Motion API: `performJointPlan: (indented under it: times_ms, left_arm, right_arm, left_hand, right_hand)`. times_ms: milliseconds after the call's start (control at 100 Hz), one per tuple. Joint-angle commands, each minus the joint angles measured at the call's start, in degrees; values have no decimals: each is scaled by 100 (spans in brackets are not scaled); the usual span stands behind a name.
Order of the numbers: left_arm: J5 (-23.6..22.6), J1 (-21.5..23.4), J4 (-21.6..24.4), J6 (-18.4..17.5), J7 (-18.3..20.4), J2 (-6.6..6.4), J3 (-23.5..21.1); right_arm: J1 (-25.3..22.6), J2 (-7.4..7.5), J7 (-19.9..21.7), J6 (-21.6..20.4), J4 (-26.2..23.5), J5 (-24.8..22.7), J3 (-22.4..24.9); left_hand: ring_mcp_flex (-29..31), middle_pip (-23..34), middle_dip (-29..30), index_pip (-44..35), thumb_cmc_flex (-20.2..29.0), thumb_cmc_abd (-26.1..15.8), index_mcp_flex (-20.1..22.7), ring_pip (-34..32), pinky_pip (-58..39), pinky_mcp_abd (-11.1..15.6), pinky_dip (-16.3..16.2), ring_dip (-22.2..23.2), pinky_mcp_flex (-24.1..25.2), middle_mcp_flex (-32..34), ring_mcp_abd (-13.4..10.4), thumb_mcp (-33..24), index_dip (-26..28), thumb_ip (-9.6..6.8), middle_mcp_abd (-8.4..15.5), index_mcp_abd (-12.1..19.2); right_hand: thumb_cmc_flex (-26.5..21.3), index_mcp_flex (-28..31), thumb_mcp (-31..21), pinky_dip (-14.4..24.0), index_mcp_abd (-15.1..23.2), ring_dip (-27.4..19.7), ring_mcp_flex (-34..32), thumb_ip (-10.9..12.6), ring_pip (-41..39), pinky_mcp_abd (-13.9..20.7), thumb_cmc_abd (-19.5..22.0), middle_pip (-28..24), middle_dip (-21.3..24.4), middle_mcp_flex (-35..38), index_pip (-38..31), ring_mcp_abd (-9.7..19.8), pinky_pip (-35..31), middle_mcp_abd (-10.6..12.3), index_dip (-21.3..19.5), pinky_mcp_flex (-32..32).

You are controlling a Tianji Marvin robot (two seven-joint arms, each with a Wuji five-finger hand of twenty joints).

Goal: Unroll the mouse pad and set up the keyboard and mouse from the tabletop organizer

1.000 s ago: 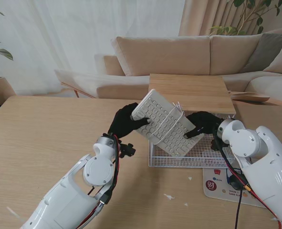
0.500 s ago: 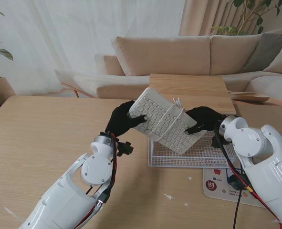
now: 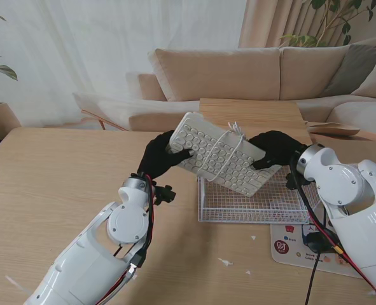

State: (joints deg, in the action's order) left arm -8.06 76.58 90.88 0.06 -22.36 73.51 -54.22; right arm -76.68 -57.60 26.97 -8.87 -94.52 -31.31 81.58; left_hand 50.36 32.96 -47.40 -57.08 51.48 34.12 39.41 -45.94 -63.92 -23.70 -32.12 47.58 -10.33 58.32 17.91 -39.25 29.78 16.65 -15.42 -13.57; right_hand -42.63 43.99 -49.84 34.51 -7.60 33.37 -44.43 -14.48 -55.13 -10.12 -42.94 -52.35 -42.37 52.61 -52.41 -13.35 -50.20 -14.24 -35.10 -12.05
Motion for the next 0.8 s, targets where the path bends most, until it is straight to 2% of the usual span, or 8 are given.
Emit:
performJointPlan:
  times_ms: [0,250,590,790]
  left_arm:
    - [-45,28,89,33,105,15,-16]
    - [-214,118,237,105,273,-87,-208]
    - [-295,236,454,180,313,-143,-428]
    - [-374,390,616,132,311,-184,-606]
  right_arm:
    - [34,-62,65,-3,-210,16,-21]
    - [198,-52,164,0,-364,104,-88]
    - [585,-12,419,-112,-542,160,-265]
    - [773,-25,372,-251,-544,202,-427]
  left_hand:
    - [-144,94,-20,-157,738,-645,113,17,96,-97,-108,-89,121,89,-18,-326,-82,-539,218,491]
    - [-230,64,34,-74,711,-609,234,15,131,-101,-115,-127,206,109,28,-295,-265,-591,198,495]
    - [-320,61,51,-19,687,-576,296,-10,235,-165,-84,-138,374,137,49,-310,-368,-604,182,475]
    - [-404,43,66,47,665,-569,339,-4,285,-182,-63,-146,455,145,49,-295,-455,-614,193,475]
  right_hand:
    - [-469,228,-808,-59,490,105,-195,198,-189,-46,273,-608,-249,306,-292,273,-221,95,-223,-5]
    - [-486,254,-845,-110,452,152,-198,206,-247,-32,242,-624,-267,325,-297,232,-291,45,-232,-49]
    - [-454,269,-880,-189,496,163,-211,199,-228,-19,214,-614,-270,334,-291,274,-349,70,-236,-52]
    - [-454,269,-875,-226,519,167,-226,195,-222,-8,213,-605,-268,346,-286,262,-380,79,-238,-74]
